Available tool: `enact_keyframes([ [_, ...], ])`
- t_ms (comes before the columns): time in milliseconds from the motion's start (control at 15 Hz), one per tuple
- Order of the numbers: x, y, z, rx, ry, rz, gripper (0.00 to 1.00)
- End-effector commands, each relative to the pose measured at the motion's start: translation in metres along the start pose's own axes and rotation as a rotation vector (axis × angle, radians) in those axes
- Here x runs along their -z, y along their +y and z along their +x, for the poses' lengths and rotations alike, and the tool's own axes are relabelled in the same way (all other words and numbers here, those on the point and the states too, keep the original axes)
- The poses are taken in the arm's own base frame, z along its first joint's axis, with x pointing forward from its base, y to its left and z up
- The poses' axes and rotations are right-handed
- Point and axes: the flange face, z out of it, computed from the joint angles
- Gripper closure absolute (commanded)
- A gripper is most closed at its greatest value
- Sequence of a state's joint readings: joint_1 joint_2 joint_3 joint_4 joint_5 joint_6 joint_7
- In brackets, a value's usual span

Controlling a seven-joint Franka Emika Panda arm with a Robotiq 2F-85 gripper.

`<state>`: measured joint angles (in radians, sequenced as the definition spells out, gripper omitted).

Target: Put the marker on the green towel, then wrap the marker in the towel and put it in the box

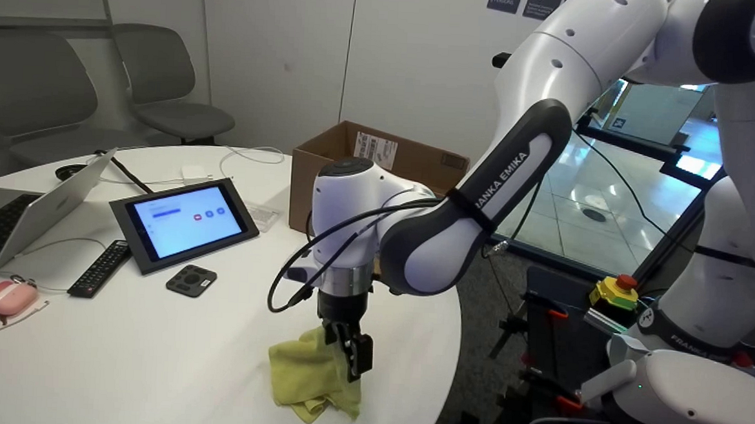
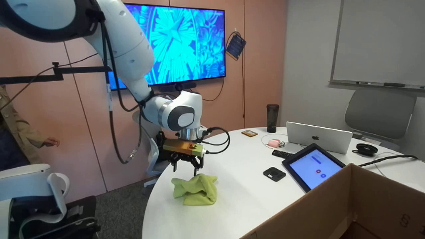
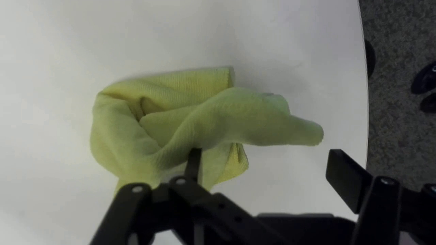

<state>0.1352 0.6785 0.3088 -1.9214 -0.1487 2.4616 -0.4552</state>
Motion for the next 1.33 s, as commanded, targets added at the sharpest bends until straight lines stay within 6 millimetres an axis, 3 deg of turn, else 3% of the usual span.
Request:
enact_keyframes([
  [0, 0.04, -0.011, -0.015, -0.101, 0.049, -0.034, 0.0],
  [200, 0.049, -0.012, -0.01, -0.235, 0.093, -0.038, 0.0],
  [400, 0.04, -0.009, 0.0, -0.397, 0.119, -0.026, 0.0],
  [800, -0.005, -0.006, 0.019, -0.697, 0.151, -0.082, 0.0],
  [1267, -0.065, 0.012, 0.027, -0.989, 0.136, -0.22, 0.0],
])
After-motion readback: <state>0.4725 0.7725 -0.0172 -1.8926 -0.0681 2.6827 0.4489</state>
